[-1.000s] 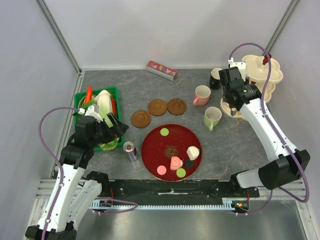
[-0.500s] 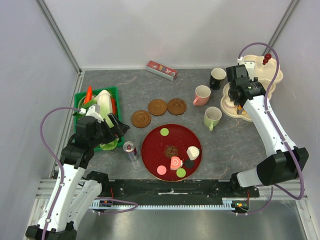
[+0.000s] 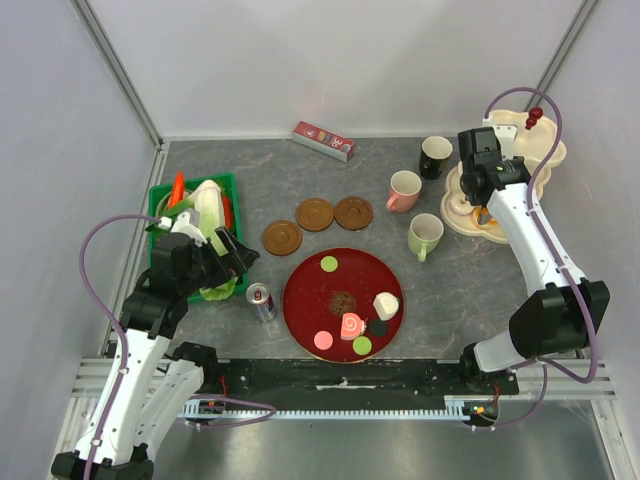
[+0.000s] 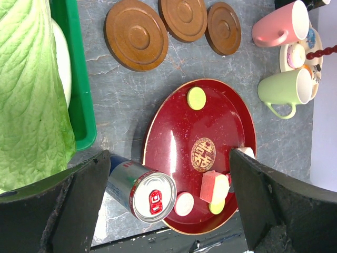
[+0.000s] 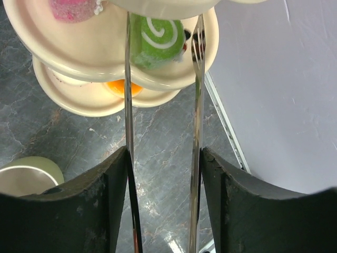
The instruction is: Serve the afternoon tea
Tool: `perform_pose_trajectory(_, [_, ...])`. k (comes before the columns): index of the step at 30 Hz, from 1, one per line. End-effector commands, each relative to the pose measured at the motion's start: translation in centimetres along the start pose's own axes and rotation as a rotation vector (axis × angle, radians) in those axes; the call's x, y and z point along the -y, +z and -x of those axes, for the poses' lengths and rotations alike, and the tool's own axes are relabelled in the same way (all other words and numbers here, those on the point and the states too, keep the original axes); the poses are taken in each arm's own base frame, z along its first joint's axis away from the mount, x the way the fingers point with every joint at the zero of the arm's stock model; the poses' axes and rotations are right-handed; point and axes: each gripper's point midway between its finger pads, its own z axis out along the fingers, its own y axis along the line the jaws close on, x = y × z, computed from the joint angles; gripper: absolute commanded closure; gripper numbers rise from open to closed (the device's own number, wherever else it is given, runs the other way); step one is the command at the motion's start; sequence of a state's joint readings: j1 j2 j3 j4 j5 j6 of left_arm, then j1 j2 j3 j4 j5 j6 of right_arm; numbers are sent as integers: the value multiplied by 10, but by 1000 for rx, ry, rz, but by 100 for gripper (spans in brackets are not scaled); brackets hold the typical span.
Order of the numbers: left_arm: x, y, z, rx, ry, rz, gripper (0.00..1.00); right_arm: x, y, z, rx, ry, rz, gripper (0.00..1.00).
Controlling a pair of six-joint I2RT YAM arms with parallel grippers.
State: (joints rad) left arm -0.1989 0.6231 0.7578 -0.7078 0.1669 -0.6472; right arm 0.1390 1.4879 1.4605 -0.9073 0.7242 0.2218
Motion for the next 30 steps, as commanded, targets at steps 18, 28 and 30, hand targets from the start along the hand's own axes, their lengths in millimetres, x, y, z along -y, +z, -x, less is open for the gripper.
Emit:
perform_pose_trajectory(18, [2,1,2,12,32,-13,1,6,-30,4,66,136,123,36])
perform_pose_trajectory(28, [-1,3,1,5,26,-2,1,-34,-84,-6,103,56,372,36])
perform_pose_trajectory(30, [0,3,1,3,27,-4,1,-54,-105,-9,129,4,437,36])
